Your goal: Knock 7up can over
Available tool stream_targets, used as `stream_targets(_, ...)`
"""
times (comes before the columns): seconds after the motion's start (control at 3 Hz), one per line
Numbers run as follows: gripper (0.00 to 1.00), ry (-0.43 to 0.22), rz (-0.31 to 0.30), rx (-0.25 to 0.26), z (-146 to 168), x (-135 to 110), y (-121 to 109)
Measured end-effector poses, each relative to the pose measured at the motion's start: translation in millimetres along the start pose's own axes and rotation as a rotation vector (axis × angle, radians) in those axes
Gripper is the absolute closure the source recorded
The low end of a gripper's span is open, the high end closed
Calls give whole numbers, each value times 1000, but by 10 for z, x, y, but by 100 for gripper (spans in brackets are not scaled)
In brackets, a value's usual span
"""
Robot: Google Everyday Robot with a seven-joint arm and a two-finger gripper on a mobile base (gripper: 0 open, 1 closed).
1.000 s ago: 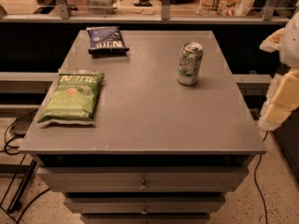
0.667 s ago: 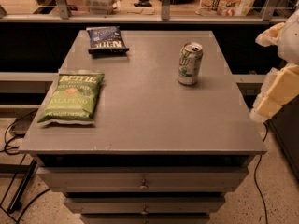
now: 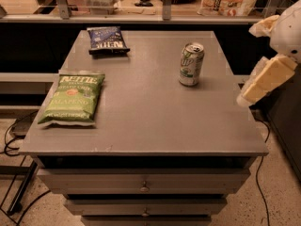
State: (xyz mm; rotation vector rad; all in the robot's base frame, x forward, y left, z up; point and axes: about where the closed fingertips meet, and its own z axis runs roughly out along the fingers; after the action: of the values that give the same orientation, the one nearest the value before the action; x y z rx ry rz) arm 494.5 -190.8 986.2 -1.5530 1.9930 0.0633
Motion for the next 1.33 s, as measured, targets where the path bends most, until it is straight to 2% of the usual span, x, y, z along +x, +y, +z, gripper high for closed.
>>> stream_targets(0.33, 0, -102, 56, 11, 251, -8, -151)
stream_targets(0.67, 0, -175, 116, 42, 436, -2, -332)
stream_targets(1.0, 0, -219, 170, 25, 706, 20, -482)
stream_targets(1.33, 0, -267, 209, -18, 1012, 1, -586)
